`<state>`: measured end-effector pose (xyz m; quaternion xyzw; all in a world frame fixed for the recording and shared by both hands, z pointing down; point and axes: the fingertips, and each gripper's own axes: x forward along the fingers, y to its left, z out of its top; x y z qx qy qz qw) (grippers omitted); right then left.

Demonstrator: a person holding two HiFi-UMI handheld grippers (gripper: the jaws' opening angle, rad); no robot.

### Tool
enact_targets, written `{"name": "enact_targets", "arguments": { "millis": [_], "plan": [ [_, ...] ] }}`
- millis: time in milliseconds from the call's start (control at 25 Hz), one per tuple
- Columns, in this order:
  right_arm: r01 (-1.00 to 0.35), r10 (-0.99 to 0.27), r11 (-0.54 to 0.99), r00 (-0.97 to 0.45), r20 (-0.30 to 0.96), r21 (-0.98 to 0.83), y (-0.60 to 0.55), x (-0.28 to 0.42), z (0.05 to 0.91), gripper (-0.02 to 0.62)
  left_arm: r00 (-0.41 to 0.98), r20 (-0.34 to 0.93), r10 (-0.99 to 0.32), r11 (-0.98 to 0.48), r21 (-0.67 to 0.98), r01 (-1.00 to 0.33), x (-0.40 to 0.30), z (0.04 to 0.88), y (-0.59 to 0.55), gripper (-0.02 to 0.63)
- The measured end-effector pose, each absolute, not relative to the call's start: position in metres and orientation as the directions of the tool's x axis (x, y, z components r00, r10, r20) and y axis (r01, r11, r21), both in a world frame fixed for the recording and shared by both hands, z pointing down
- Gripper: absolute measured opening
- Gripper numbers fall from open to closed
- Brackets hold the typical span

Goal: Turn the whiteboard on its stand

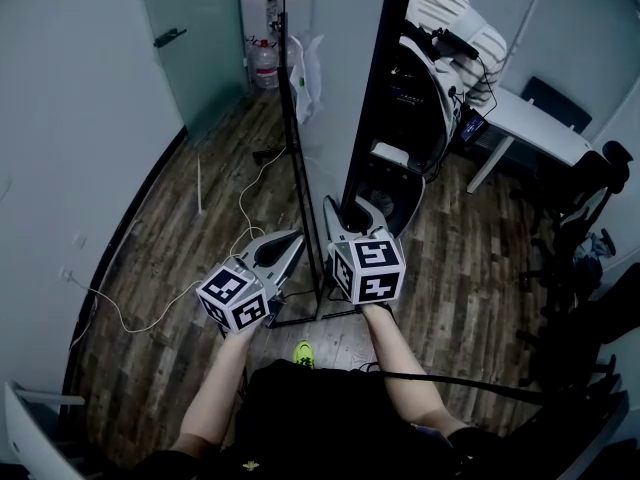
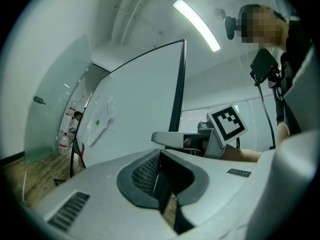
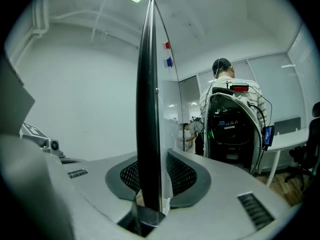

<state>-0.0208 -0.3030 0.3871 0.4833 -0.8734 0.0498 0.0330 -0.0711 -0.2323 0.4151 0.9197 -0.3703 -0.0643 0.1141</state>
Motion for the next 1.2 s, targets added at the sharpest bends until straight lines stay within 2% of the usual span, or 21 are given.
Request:
{"name": "enact_targets", "arguments": {
  "millis": [160, 640, 1080, 1200],
  "plan": [
    [-0.833, -0.827, 0.552, -0.553, 0.096, -0.046, -0.3, -0.006, 0.386, 0.12, 0.719, -0.032, -0.695, -0.702, 0.249, -0.667, -0.052, 0.413, -0.228, 0.017],
    [-0.796, -0.793, 0.604, -0.594, 0.136, 0.044, -0.28, -0.012, 0.39, 0.13, 0.723, -0.033, -0.69, -0.708, 0.234, -0.666, -0.051, 0.404, -0.214, 0.017],
    [-0.756, -0.75, 0.654, -0.654, 0.101, -0.043, -0.226, 0.013, 0.388, 0.13, 0.721, -0.037, -0.692, -0.71, 0.219, -0.67, -0.027, 0.395, -0.172, 0.017],
    [-0.742, -0.737, 0.669, -0.67, 0.087, -0.048, -0.2, 0.022, 0.393, 0.112, 0.716, -0.039, -0.697, -0.705, 0.215, -0.675, -0.018, 0.399, -0.151, 0.018]
  ]
}}
